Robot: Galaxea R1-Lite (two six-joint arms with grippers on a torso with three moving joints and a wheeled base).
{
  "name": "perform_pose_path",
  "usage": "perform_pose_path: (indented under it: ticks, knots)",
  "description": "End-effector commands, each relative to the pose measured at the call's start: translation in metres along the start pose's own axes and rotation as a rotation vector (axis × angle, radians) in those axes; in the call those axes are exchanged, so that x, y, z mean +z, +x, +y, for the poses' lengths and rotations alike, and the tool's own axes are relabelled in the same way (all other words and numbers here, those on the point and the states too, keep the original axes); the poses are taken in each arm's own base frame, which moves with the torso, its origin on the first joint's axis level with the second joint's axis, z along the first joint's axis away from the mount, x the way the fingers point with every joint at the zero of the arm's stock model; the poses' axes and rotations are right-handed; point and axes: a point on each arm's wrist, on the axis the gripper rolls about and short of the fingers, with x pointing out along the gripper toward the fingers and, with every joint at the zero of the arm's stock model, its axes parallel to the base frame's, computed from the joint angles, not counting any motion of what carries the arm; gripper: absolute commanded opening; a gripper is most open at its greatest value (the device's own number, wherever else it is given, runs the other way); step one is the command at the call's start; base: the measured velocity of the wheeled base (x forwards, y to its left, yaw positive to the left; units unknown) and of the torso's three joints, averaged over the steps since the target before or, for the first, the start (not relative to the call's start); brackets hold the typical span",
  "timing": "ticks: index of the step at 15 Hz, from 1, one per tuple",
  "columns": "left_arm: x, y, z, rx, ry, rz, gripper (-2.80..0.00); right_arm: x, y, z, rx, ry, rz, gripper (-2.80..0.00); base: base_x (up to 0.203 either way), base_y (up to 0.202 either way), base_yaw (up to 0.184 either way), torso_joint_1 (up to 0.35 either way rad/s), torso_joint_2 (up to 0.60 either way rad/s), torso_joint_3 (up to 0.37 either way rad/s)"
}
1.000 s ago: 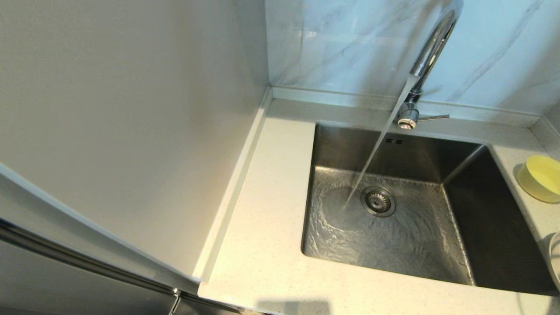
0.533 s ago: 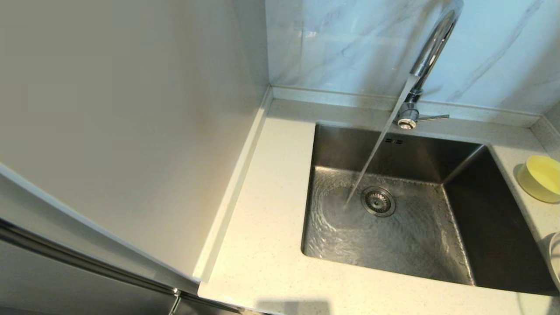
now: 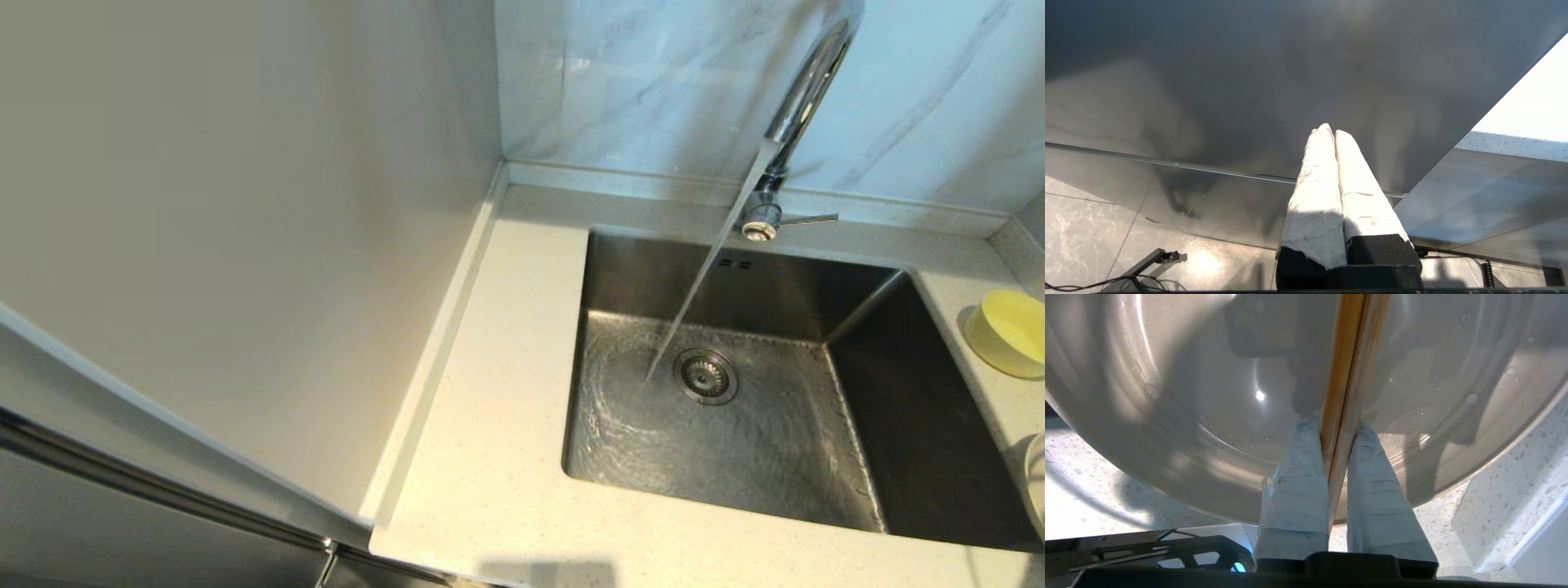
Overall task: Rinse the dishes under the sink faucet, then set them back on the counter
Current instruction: Pick up the chopsticks
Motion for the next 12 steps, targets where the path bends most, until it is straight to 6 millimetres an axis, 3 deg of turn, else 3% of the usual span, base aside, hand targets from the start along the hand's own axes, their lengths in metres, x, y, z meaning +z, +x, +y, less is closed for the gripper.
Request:
perform_pose_path:
  ticks: [1,8,12]
  knots:
    - [0.0,0.0,0.0,0.0,0.0,0.0,-2.8,0.0,0.0,0.0,0.004,-0.003,0.001,-2.8,0.0,0.0,0.0,0.0,0.0,0.0]
    - [0.0,0.0,0.0,0.0,0.0,0.001,-2.8,-0.001,-0.014,0.004,-0.024,-0.005,-0.04,-2.8,0.0,0.0,0.0,0.0,0.0,0.0]
    - [0.0,0.0,0.0,0.0,0.0,0.0,-2.8,-0.008,-0.037,0.012,-0.05,-0.01,-0.115,-2.8,0.0,0.0,0.0,0.0,0.0,0.0]
